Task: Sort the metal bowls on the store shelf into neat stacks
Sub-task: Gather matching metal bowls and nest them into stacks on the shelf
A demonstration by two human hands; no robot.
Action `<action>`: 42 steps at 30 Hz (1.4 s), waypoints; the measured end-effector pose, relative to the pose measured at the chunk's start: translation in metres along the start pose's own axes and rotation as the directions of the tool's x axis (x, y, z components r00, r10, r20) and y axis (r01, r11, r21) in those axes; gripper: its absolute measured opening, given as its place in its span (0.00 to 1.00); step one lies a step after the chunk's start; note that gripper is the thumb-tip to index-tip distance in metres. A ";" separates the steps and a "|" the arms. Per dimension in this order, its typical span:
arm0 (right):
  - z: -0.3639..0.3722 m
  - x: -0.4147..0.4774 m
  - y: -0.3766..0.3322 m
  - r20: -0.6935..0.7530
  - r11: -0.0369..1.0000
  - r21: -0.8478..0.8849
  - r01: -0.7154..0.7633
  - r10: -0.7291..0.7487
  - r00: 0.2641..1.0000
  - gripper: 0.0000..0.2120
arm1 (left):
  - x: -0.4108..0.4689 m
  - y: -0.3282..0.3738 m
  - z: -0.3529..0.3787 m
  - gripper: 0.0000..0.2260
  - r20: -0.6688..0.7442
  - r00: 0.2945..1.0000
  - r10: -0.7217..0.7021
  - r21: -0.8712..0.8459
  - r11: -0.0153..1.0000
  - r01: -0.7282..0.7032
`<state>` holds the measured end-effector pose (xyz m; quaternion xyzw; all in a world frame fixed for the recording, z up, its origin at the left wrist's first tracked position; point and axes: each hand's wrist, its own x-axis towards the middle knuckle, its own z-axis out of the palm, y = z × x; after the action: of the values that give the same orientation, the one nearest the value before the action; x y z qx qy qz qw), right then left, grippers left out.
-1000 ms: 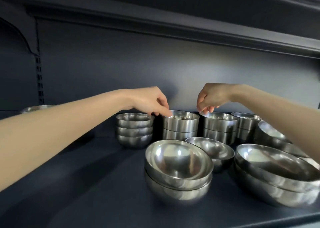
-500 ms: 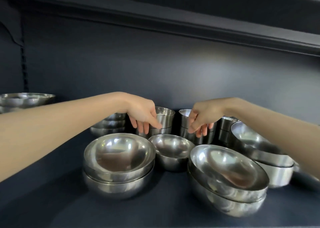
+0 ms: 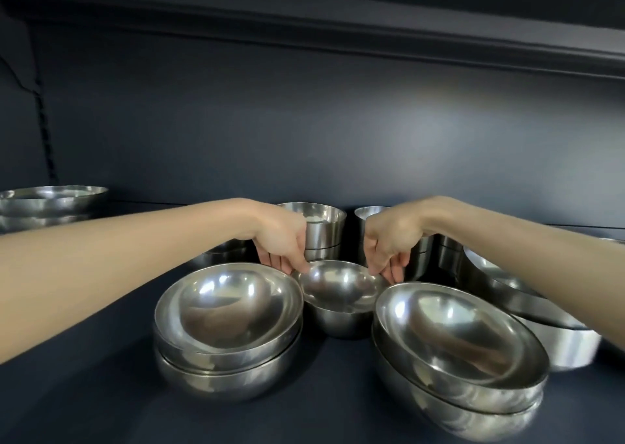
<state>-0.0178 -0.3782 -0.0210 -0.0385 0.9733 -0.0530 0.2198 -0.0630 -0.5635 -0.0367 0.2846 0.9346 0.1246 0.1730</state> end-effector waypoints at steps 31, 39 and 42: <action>-0.054 -0.018 -0.062 -0.689 0.983 0.132 0.125 0.001 0.724 0.08 | -0.083 -0.041 -0.066 0.15 -0.561 0.828 0.009 -0.257 0.949 -0.184; -0.069 0.038 -0.124 -0.692 0.990 0.131 0.061 0.047 0.721 0.11 | -0.097 -0.105 -0.073 0.40 -0.487 0.872 -0.042 -0.235 0.968 -0.085; -0.073 0.058 -0.140 -0.669 0.992 0.120 0.030 0.059 0.741 0.13 | -0.088 -0.130 -0.077 0.21 -0.516 0.856 -0.003 -0.257 0.954 -0.152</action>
<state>-0.0946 -0.5165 0.0368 0.0042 0.9823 -0.1213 -0.1430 -0.0883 -0.7291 0.0129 0.2494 0.9066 0.3373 -0.0463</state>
